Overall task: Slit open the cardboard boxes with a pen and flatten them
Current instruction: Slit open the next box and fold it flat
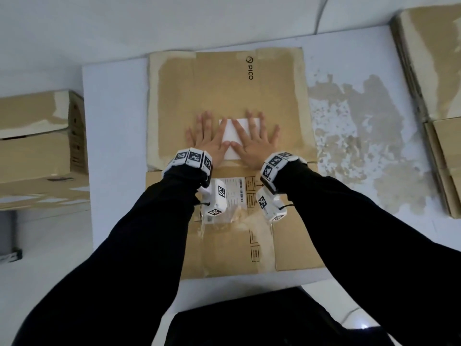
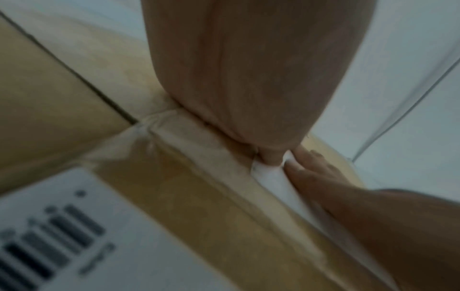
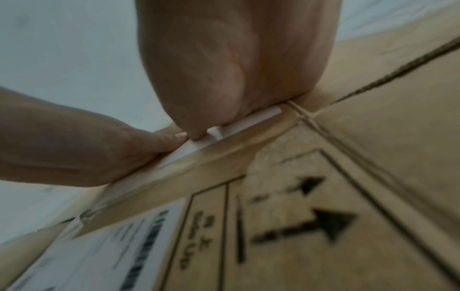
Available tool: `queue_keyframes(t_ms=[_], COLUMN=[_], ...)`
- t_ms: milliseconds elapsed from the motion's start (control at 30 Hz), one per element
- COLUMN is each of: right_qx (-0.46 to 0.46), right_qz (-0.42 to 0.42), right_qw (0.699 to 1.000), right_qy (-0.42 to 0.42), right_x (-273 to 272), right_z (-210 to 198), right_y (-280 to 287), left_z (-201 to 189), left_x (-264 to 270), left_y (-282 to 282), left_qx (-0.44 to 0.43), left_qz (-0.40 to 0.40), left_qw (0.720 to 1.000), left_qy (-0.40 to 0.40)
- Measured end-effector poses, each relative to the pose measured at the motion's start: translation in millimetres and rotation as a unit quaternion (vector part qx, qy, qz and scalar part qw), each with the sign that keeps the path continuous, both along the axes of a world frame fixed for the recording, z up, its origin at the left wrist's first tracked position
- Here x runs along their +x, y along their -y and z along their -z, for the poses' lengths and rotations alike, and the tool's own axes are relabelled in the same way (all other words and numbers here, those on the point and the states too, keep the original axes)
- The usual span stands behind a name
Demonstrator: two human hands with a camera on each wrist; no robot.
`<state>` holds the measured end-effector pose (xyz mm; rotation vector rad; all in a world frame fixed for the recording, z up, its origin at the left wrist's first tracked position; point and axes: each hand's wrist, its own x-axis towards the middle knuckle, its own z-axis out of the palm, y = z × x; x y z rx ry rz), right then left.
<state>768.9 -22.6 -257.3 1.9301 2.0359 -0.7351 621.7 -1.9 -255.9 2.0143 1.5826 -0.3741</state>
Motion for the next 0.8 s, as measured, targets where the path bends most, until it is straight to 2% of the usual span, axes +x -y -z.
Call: queue_keyframes(t_ms=[167,233,300,367,467,533,600,667,733,800], right_qx=[0.011,0.043,0.07,0.077,0.118,0.134,0.117,0.08,0.06,0.073], right_qz=[0.0,0.041,0.149,0.259,0.34,0.413,0.478,0.459,0.416,0.396], right_qw=[1.0,0.996,0.983,0.96,0.923,0.879,0.842,0.861,0.888,0.894], right_qy=[-0.03,-0.071,-0.075,-0.068,-0.139,-0.195,-0.221,-0.204,-0.186,-0.199], right_x=[3.7,17.0,41.1,66.9,81.2,85.0,92.7,99.6,99.9,96.5], right_z=[-6.4,-14.0,-22.9,-32.9,-37.5,-37.6,-38.7,-38.9,-38.2,-38.7], right_y=[0.0,7.9,29.0,58.1,92.1,99.7,99.8,99.4,100.0,104.5], left_z=[-6.6,-13.9,-18.1,-15.9,-15.8,-20.9,-25.2,-25.3,-25.4,-27.5], left_x=[-1.7,-12.6,-33.4,-55.8,-66.5,-65.8,-75.7,-96.5,-114.9,-121.0], left_y=[5.2,19.0,41.3,64.8,87.5,91.9,90.6,85.9,83.9,87.4], left_qx=[0.015,0.038,0.056,0.074,0.113,0.134,0.112,0.077,0.059,0.087], left_qz=[-0.023,-0.104,-0.22,-0.324,-0.459,-0.502,-0.525,-0.527,-0.502,-0.483], left_qw=[0.999,0.992,0.972,0.942,0.881,0.854,0.841,0.841,0.854,0.857], left_qy=[0.027,0.058,0.056,0.035,0.032,0.04,0.06,0.091,0.125,0.157])
